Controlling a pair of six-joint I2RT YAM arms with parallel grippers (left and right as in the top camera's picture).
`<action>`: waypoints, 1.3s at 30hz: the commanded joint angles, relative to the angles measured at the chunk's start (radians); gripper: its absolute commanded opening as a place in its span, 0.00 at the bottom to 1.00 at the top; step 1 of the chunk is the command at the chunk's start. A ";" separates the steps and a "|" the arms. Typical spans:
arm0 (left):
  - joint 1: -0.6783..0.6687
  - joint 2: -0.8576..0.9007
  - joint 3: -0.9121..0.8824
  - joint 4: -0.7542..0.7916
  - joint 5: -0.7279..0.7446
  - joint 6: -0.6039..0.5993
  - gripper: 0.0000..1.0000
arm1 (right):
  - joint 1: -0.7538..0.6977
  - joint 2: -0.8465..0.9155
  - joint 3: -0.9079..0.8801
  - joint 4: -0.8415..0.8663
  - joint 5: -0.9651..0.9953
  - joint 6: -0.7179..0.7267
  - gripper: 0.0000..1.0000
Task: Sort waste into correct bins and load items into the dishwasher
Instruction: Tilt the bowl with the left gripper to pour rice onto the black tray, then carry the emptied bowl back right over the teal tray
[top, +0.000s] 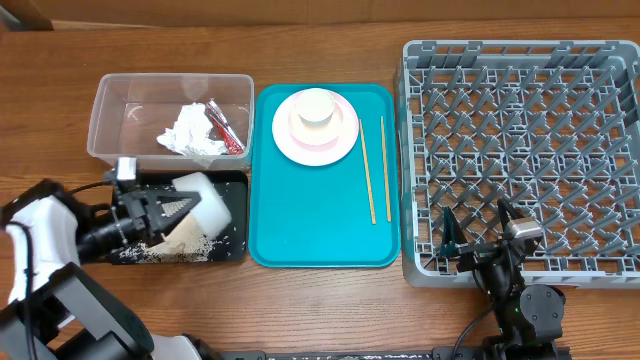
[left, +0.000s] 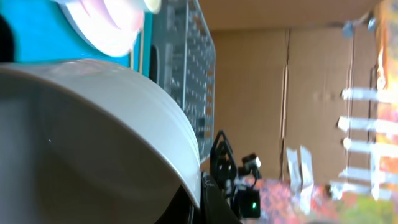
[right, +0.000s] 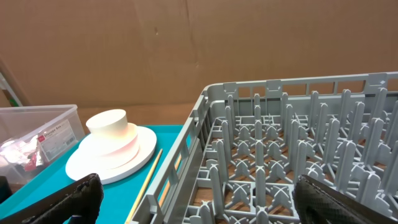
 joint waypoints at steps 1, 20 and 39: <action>-0.090 -0.033 -0.003 -0.004 -0.008 0.026 0.04 | 0.002 -0.011 -0.010 0.007 0.009 0.000 1.00; -0.645 -0.033 0.045 0.159 0.240 -0.086 0.04 | 0.002 -0.011 -0.010 0.007 0.009 0.000 1.00; -1.027 -0.032 0.210 0.669 -0.941 -1.128 0.04 | 0.002 -0.011 -0.010 0.007 0.009 0.000 1.00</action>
